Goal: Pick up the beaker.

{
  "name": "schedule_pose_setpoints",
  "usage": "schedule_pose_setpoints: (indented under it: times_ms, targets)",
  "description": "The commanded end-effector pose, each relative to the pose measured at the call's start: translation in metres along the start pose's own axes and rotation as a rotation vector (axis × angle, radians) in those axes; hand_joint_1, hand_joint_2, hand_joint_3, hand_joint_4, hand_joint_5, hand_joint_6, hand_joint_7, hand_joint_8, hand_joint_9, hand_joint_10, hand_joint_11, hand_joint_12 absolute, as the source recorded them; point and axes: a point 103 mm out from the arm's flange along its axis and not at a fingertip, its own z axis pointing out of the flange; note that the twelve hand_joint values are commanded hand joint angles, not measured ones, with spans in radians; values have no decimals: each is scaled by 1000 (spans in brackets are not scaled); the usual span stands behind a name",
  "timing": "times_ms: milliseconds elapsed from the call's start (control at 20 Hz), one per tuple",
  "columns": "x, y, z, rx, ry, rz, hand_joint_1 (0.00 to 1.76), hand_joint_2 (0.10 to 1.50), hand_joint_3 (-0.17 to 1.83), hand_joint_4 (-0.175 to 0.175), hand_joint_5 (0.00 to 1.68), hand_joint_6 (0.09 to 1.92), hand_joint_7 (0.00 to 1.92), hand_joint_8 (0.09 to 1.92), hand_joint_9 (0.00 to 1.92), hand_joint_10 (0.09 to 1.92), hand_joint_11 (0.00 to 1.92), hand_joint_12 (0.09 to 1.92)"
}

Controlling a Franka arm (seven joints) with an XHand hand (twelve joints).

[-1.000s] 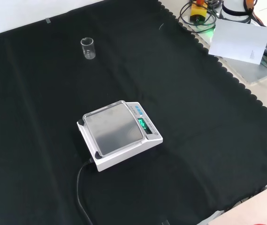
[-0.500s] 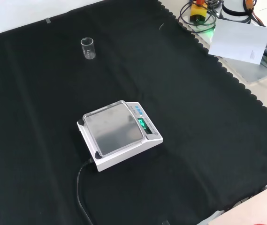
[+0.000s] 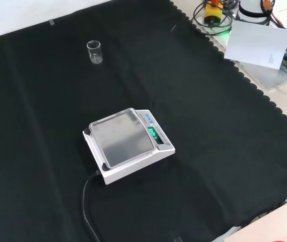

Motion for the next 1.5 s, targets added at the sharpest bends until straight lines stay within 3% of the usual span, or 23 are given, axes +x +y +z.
schedule_pose_setpoints:
  times_ms: [50,200,300,550,750,1500]
  targets:
    - [-21,15,42,46,-42,35,829,1083,-175,-24,506,719,567,734,744,739,461,1331]
    - [-29,24,54,166,-34,64,812,1064,-175,-22,303,619,386,761,557,798,328,1391]
    - [-37,29,62,222,-16,82,782,1026,-175,-7,186,420,172,732,317,835,167,1444]
    - [-52,44,73,305,15,105,755,996,-175,5,189,156,45,703,123,889,45,1495]
    - [-63,55,77,347,8,112,742,986,-175,9,185,109,15,689,56,898,19,1503]
    - [-91,72,120,405,57,136,754,980,-175,4,240,96,62,698,91,913,78,1492]
